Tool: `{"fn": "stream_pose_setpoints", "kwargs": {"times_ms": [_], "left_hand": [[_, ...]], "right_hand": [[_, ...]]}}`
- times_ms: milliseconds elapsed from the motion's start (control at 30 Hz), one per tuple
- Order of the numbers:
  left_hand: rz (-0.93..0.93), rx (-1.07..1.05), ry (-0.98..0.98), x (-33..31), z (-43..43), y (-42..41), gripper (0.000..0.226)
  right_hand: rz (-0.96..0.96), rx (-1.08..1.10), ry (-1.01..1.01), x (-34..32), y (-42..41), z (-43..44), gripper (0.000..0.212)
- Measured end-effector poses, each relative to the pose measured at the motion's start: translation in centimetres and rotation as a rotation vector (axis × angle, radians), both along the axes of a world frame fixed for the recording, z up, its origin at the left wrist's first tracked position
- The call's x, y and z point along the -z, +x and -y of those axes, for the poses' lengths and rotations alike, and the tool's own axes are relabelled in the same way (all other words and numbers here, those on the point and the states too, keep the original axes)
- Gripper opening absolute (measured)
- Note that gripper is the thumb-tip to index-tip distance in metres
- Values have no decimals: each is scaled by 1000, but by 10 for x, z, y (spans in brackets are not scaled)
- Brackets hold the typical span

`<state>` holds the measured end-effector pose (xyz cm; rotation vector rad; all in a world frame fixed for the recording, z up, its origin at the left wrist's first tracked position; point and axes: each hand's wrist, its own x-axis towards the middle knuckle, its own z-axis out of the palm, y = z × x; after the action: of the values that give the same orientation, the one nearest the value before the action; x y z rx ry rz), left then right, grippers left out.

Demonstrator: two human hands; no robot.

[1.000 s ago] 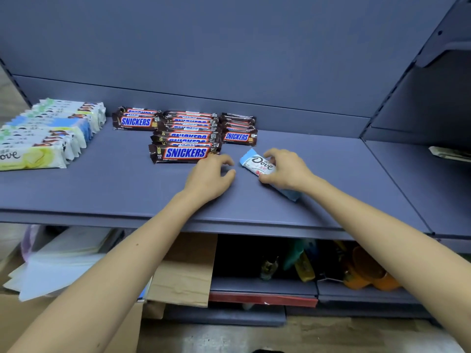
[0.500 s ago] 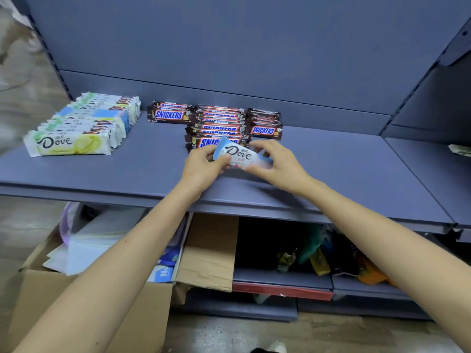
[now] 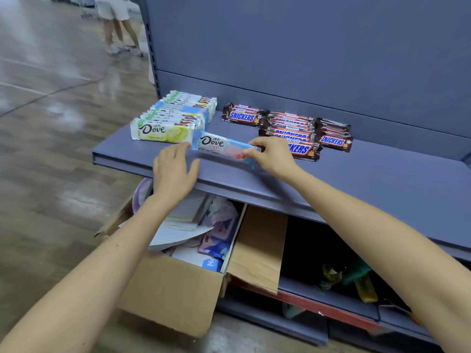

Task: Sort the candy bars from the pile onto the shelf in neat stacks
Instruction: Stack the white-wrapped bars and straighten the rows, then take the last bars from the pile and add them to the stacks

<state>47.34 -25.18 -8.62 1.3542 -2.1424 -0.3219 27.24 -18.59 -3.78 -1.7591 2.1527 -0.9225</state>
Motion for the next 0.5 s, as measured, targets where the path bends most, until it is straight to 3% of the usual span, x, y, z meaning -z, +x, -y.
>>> {"fn": "stream_pose_setpoints", "kwargs": {"times_ms": [67, 267, 500], "left_hand": [[92, 9, -23, 14, 3, 17, 53], [130, 46, 44, 31, 0, 25, 73], [235, 57, 75, 30, 4, 29, 54]], "right_hand": [[-7, -14, 1, 0, 13, 16, 23], [-26, -42, 48, 4, 48, 63, 22], [-162, -178, 51, 5, 88, 103, 26]]}}
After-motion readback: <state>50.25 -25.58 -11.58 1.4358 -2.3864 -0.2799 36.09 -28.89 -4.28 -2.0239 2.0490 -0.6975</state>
